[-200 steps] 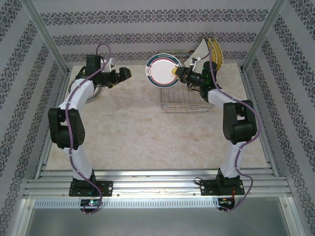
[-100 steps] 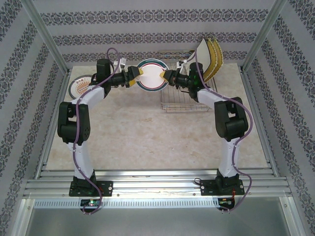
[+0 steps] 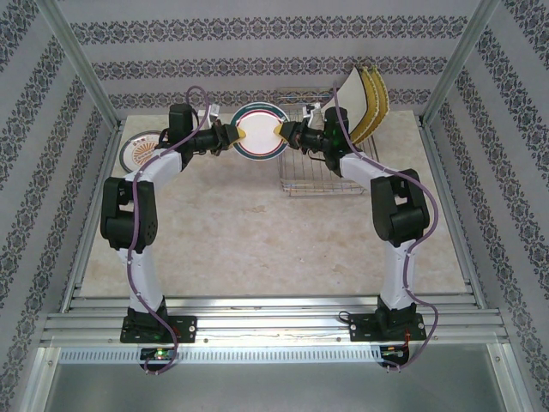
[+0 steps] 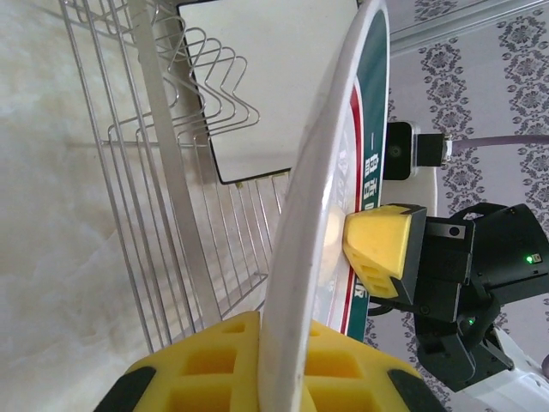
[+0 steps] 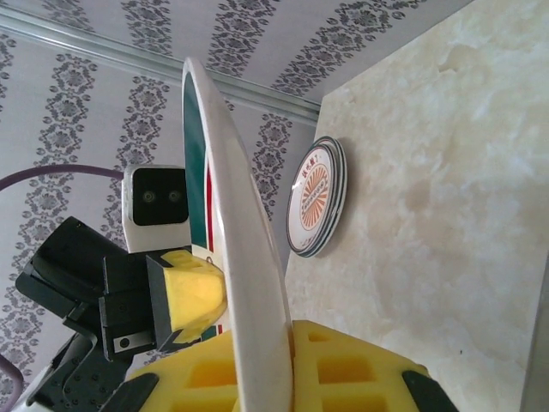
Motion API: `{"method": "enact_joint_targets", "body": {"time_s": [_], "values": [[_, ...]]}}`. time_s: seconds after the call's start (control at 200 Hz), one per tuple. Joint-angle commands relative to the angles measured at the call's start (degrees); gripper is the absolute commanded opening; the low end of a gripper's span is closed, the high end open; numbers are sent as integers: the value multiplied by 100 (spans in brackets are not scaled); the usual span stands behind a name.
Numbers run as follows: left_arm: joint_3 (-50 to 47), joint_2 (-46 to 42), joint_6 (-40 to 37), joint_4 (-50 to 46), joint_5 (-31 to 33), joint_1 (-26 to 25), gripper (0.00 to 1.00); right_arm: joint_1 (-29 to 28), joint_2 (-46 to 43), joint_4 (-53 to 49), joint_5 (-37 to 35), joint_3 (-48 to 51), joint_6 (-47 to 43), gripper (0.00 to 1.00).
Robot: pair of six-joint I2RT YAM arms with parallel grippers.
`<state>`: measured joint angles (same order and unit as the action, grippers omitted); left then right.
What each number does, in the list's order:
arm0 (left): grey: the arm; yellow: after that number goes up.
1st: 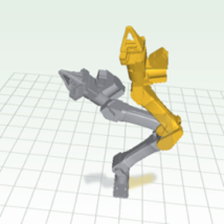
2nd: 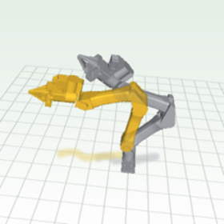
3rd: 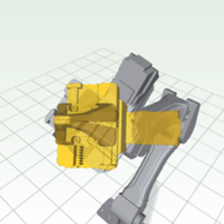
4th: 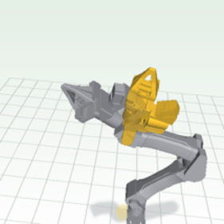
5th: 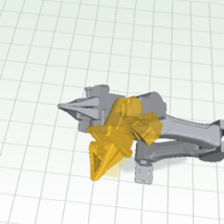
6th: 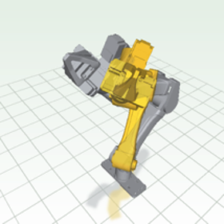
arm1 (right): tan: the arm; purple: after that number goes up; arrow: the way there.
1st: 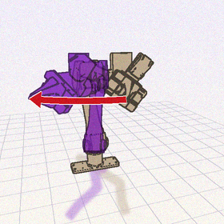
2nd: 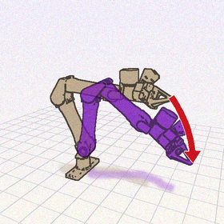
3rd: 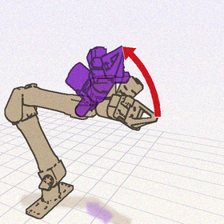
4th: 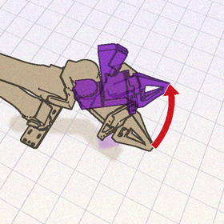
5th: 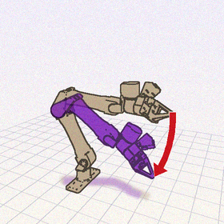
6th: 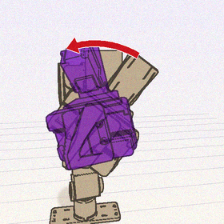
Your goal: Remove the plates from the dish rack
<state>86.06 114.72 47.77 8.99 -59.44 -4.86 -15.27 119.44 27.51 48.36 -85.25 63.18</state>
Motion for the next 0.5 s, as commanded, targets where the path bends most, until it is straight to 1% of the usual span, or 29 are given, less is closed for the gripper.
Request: {"method": "enact_joint_targets", "body": {"time_s": [0.0,0.075,0.105,0.13,0.15,0.155,0.175,0.29,0.385,0.495], "values": [[187,-8,-308,-248,30,12,0,-50,-211,-368,-87,-336,-342,28],[180,-26,-295,-241,82,54,0,-37,-399,-1285,-323,-474,-1002,66],[168,-28,-262,-220,96,81,0,-25,-484,-1622,-430,-527,-1264,78],[155,-37,-233,-187,108,106,0,-9,-548,-1961,-533,-565,-1469,85],[140,-45,-212,-152,115,125,0,1,-602,-2205,-617,-617,-1631,95],[139,-45,-200,-139,116,134,0,4,-617,-2262,-639,-634,-1650,97],[121,-52,-170,-95,115,160,0,18,-670,-2477,-728,-676,-1833,98],[31,-115,-57,24,99,325,0,56,-913,-4030,-1297,-1133,-2823,98],[-68,-239,-27,77,151,498,0,63,-1018,-5569,-2184,-1758,-3674,98],[-281,-371,116,307,200,740,0,100,-1130,-6632,-3106,-2191,-4273,98]]}}
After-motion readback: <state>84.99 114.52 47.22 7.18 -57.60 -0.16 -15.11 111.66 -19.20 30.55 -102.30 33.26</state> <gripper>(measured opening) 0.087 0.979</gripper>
